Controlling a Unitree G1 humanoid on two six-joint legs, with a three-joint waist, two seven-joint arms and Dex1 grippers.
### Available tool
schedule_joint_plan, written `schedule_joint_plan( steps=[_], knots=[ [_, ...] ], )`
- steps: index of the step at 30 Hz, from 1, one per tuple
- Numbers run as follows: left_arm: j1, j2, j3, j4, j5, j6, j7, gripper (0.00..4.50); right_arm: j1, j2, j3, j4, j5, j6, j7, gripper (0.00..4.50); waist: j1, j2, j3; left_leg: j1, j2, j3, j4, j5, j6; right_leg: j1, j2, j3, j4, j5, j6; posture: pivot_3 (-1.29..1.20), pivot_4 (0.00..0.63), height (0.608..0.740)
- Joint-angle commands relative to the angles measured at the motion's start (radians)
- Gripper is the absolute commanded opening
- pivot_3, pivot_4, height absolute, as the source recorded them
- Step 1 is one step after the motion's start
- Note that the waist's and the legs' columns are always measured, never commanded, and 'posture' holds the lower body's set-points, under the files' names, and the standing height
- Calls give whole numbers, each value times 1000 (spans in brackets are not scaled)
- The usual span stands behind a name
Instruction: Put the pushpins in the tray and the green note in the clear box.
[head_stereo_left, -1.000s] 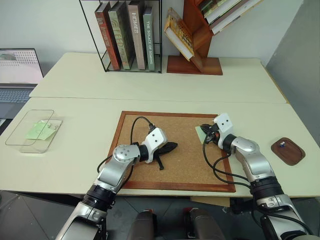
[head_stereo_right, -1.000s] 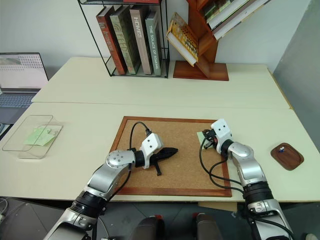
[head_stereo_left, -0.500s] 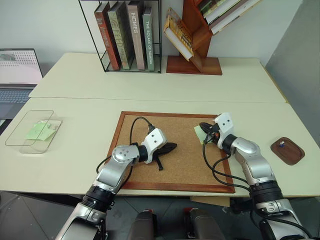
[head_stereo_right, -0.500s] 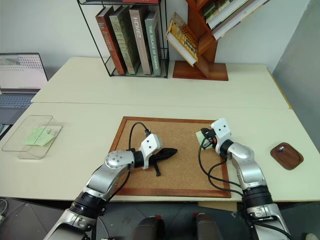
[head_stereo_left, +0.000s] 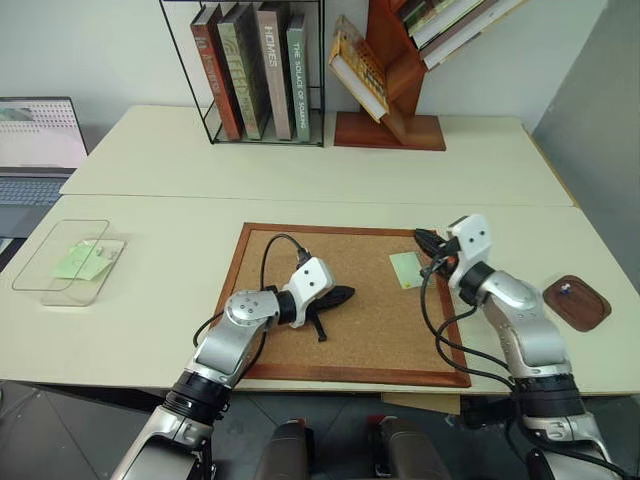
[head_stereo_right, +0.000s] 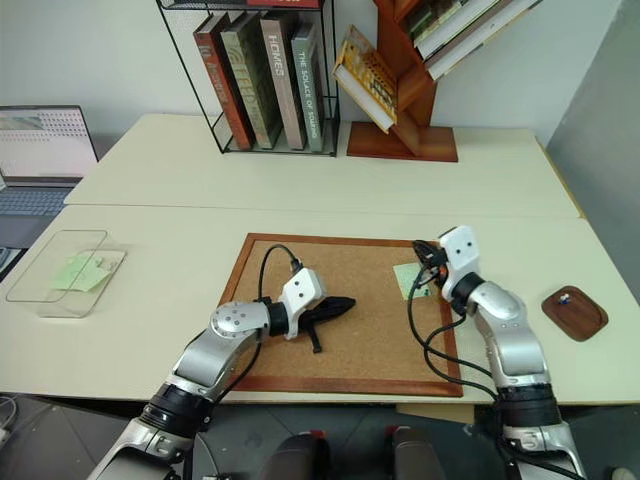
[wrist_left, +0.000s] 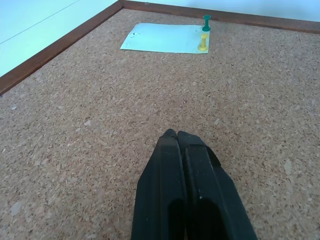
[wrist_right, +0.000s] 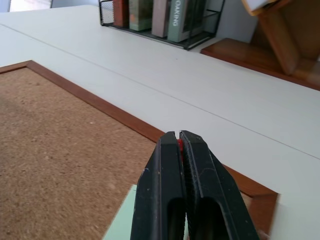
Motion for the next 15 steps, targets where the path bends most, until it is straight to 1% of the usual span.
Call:
schedule_joint_plan(
  steps=[1,5,9,13,15],
  knots=[
    [31,11,-30,34,34,11,-11,0,53,-50,-98,-135,61,48,-2,12,0,0,0,0,0,0,0,0,0,0,0,0,0,0,0,0,150,740],
    [23,6,-27,53,36,-3,-9,0,194,-114,-213,-229,108,119,2,12,1,2,-2,0,0,0,0,0,0,0,0,0,-1,0,0,0,150,740],
    [4,-2,-23,90,43,-27,-6,0,321,-140,-322,-265,160,177,-6,12,2,4,-4,0,0,0,0,0,0,1,0,0,-2,0,0,0,150,740],
    [-7,-10,-25,115,47,-45,-4,0,403,-147,-396,-250,145,195,-43,12,2,8,-8,1,0,0,0,0,1,2,0,0,-2,0,0,0,150,740],
    [-10,-14,-26,122,48,-52,-2,0,418,-145,-427,-226,108,184,-93,12,2,9,-9,1,0,0,0,1,2,2,0,0,-2,-2,-3,0,150,740]
  ],
)
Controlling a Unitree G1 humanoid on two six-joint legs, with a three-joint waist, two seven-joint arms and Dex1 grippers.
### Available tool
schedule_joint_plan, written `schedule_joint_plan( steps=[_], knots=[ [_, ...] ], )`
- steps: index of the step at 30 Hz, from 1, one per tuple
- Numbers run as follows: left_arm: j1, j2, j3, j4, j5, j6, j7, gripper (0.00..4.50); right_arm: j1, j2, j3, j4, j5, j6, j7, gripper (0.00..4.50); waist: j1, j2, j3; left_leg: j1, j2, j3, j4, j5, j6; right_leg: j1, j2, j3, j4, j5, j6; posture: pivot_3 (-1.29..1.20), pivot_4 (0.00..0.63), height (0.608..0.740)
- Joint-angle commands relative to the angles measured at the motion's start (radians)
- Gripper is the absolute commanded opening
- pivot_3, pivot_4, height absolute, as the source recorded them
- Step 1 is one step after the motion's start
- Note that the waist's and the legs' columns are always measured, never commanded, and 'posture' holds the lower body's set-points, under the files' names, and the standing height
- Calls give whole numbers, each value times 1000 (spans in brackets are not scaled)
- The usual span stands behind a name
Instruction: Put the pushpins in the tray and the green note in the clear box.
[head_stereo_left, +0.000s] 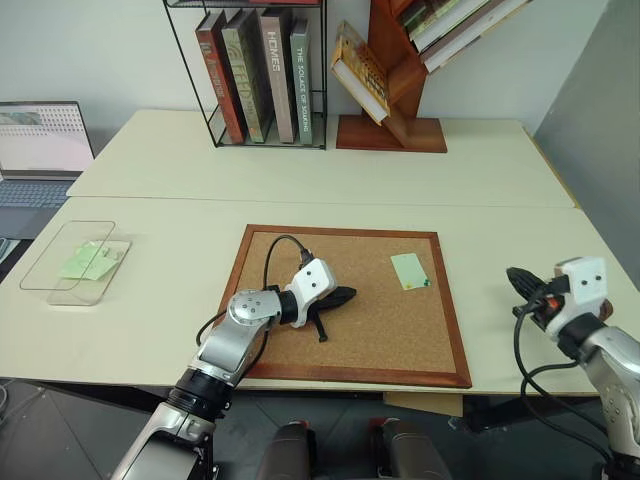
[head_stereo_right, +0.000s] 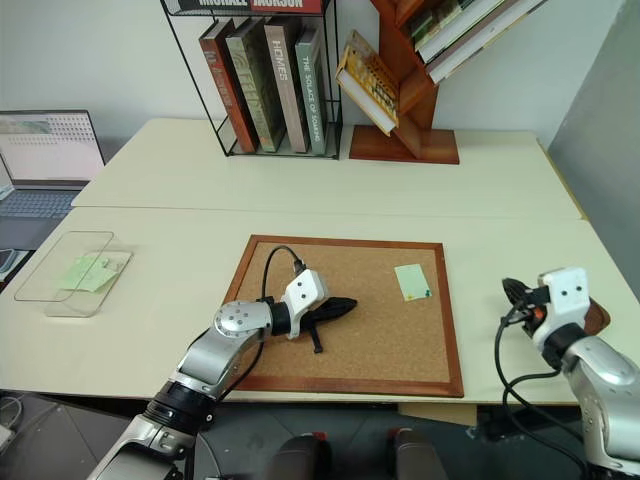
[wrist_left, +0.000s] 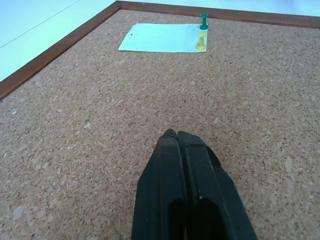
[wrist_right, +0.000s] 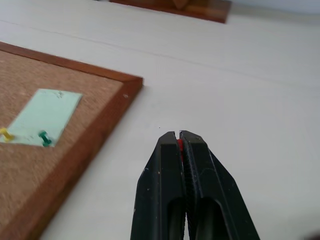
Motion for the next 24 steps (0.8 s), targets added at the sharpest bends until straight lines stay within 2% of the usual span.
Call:
schedule_joint_plan(
  steps=[1,10,16,17,24],
  knots=[
    [12,-6,-22,56,35,2,1,0,23,-15,-88,16,-44,-20,-88,12,-1,1,-1,0,0,0,0,0,0,0,0,0,0,0,0,0,150,740],
    [11,-18,-23,63,42,-9,1,0,-22,-42,-77,172,-157,-77,-182,12,-1,6,-5,0,-1,1,0,1,2,0,0,1,-1,0,0,0,150,740],
    [20,-19,-21,57,48,-13,8,0,-75,-51,-69,260,-171,-71,-198,12,-1,6,-5,-1,-2,1,0,1,2,0,0,1,-2,0,1,0,150,740],
    [22,-18,-21,54,49,-13,9,0,-81,-51,-69,269,-171,-66,-200,359,-1,6,-5,-1,-2,1,0,1,2,0,0,1,-2,0,1,0,150,740],
    [33,-17,-19,44,50,-10,14,0,-98,-52,-66,293,-169,-50,-208,1604,-1,6,-5,-1,-2,0,-1,1,2,0,0,1,-2,0,1,0,150,740]
  ],
)
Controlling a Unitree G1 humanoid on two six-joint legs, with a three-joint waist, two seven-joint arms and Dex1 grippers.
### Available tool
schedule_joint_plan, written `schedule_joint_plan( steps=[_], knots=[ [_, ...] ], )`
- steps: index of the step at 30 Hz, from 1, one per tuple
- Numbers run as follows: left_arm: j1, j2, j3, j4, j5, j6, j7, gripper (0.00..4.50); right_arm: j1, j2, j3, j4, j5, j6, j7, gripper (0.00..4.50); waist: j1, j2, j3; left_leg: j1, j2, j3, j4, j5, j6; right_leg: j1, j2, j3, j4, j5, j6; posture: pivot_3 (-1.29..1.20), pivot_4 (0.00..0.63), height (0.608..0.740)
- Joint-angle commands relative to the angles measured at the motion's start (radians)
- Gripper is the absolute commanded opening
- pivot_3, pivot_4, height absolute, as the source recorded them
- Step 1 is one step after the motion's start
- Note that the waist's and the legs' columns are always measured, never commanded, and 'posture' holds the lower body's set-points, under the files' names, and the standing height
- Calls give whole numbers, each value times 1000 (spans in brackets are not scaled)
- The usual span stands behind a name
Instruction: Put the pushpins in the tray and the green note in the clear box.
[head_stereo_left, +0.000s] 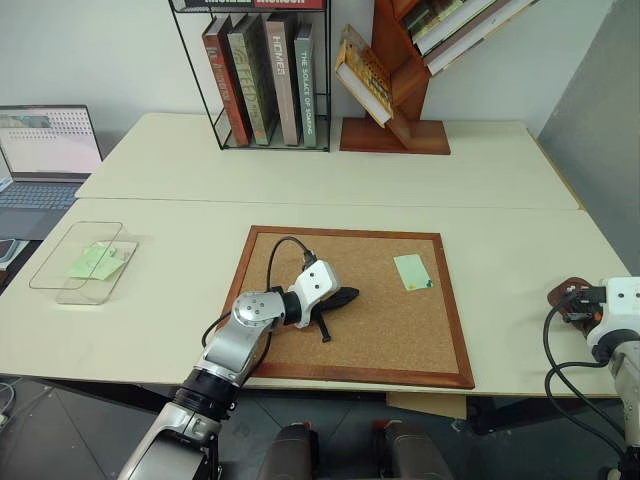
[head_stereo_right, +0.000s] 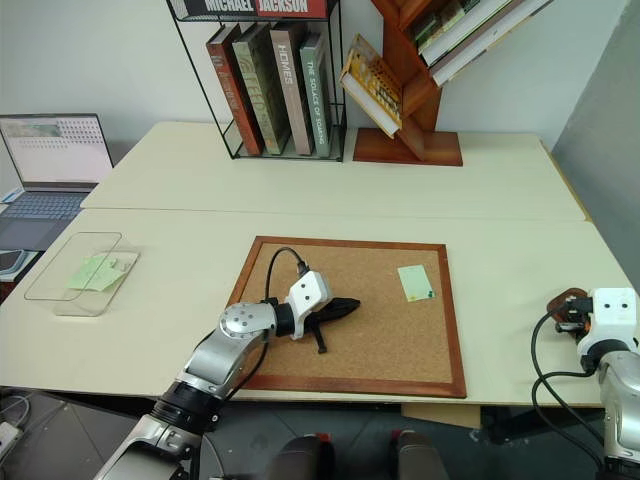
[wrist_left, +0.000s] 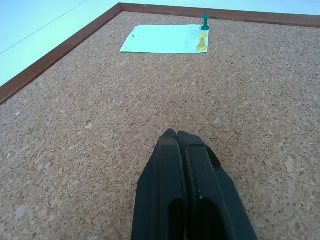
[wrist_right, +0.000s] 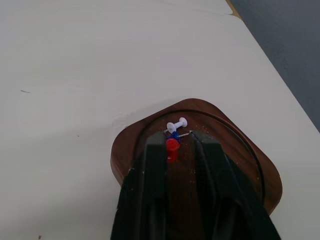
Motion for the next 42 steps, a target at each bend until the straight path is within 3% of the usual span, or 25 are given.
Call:
schedule_joint_plan(
  steps=[1,13,23,29,36,42],
  knots=[
    [28,6,-18,27,33,18,7,0,-14,-19,-12,-7,-1,5,-14,1802,0,0,0,0,0,0,0,0,0,0,0,0,0,0,0,0,150,740],
    [25,2,-24,32,36,12,5,0,-21,-12,-51,-34,18,44,-72,4238,0,0,0,0,0,0,0,0,0,0,0,0,-1,0,0,0,150,740],
    [24,0,-28,37,40,8,3,0,-74,12,-129,-54,120,135,-105,4238,0,0,0,0,0,0,0,0,0,0,0,0,-1,0,0,0,150,740],
    [25,1,-29,37,41,5,4,0,-82,22,-136,-92,196,120,-54,4238,0,0,0,-1,0,-1,0,0,0,0,0,0,-1,0,0,0,150,740],
    [24,2,-30,41,43,2,3,0,9,23,51,-314,285,74,176,4238,0,0,0,-1,1,-2,-1,0,0,0,0,-1,-2,0,0,0,150,740],
    [20,5,-29,44,44,0,0,0,22,25,236,-377,228,30,228,4238,0,-1,1,-1,1,-2,-1,0,0,0,-1,-1,-3,0,0,0,150,740]
  ],
)
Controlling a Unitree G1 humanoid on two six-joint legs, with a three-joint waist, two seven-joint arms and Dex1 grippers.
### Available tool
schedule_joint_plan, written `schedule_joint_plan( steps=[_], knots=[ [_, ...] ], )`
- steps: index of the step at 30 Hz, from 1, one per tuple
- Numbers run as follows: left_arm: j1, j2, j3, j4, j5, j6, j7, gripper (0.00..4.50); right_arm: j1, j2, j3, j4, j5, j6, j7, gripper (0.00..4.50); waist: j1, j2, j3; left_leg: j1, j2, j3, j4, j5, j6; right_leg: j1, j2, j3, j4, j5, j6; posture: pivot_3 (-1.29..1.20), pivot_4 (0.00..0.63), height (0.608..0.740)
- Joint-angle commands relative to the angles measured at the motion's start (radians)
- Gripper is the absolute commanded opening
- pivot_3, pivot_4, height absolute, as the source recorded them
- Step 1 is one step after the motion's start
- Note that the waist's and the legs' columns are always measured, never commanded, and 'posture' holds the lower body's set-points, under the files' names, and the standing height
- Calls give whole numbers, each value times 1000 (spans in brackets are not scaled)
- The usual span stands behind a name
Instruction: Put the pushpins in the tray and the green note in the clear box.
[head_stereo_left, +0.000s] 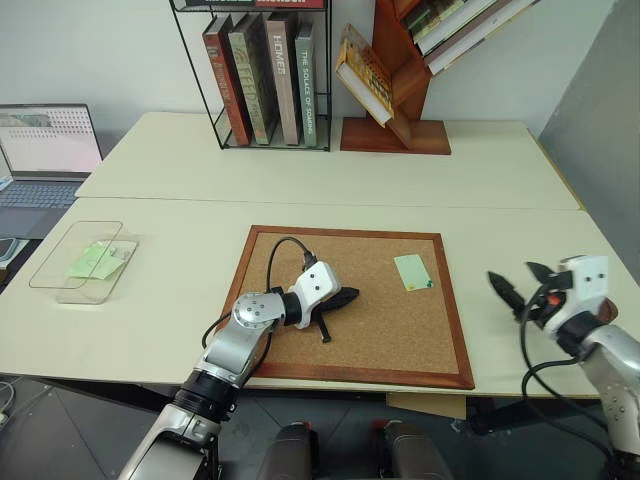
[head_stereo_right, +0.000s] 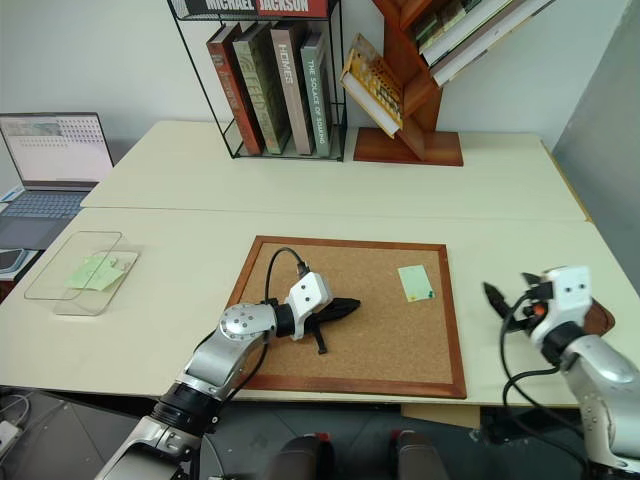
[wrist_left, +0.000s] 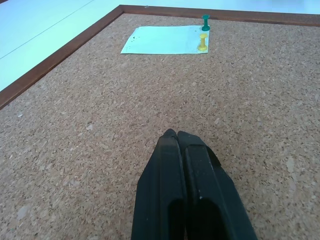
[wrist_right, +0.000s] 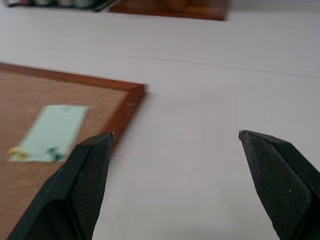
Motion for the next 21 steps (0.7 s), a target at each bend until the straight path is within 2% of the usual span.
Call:
schedule_joint_plan(
  steps=[1,4,12,13,14,18,21],
  knots=[
    [15,5,-23,44,37,18,0,0,-10,-4,104,-23,-66,-76,28,4238,0,-1,0,0,0,0,0,0,0,0,0,0,0,0,0,0,150,740],
    [8,7,-22,48,37,17,-1,0,-40,19,179,36,-111,-117,29,4238,1,-1,0,0,0,0,0,0,0,0,0,0,0,0,0,0,150,740],
    [0,10,-19,51,39,16,-2,0,-133,70,277,197,-206,-205,12,4238,2,-1,1,0,0,0,0,0,0,0,0,-1,0,0,0,0,150,740],
    [0,10,-18,51,39,16,-2,0,-139,74,282,209,-211,-213,12,3873,2,-1,1,0,0,0,0,0,0,0,0,-1,0,0,0,0,150,740],
    [0,10,-18,50,38,17,-1,0,-143,79,287,218,-216,-219,11,3807,3,-1,1,0,0,0,0,0,0,0,0,0,0,0,0,0,150,740],
    [6,13,-16,44,37,19,0,0,-156,96,303,252,-243,-244,1,2792,3,-1,1,0,0,0,0,0,0,0,0,-1,0,0,0,0,150,740],
    [8,14,-15,42,37,19,0,0,-162,105,307,272,-259,-260,-6,2222,3,-1,1,0,0,0,0,0,0,0,0,-1,0,0,0,0,150,740]
  ],
)
